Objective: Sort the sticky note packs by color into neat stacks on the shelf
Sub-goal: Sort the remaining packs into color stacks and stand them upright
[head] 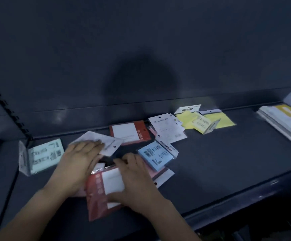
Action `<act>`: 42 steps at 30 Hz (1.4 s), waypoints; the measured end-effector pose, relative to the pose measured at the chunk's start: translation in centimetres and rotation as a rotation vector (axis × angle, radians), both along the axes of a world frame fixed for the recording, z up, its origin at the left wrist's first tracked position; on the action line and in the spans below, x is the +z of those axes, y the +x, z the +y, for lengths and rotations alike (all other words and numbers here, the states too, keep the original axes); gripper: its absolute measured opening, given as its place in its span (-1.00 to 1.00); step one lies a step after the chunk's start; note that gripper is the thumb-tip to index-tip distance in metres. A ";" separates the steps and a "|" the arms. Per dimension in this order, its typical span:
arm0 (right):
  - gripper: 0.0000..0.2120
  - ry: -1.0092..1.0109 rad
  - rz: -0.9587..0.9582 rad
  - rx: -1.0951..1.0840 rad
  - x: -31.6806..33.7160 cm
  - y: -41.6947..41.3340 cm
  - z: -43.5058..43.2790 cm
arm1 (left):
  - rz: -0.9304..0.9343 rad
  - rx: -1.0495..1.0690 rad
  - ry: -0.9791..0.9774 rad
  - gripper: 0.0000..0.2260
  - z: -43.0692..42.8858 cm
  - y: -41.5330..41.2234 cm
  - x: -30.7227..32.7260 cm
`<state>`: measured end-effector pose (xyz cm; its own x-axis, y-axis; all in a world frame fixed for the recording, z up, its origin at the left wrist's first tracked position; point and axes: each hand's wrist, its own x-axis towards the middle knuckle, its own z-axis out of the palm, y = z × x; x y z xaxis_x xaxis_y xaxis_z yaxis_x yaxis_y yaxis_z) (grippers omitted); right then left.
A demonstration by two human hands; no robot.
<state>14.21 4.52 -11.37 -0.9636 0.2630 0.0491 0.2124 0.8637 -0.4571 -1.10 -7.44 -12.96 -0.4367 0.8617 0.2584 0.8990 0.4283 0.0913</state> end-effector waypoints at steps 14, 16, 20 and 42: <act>-0.81 -0.332 0.178 -0.107 3.7 -0.5 -1.4 | -1.036 0.882 1.350 -0.69 -9.4 4.5 3.3; -0.79 -0.497 0.187 -0.126 3.8 -1.1 -2.9 | -1.085 0.970 1.428 -0.74 -11.9 5.1 3.8; -0.91 -0.983 0.167 -0.189 4.8 -2.4 -7.5 | -1.114 1.032 1.549 -0.74 -18.5 5.3 4.3; -0.73 -1.530 0.113 -0.307 4.4 -10.7 -32.0 | -1.303 0.788 1.224 -0.75 -38.7 -1.4 4.9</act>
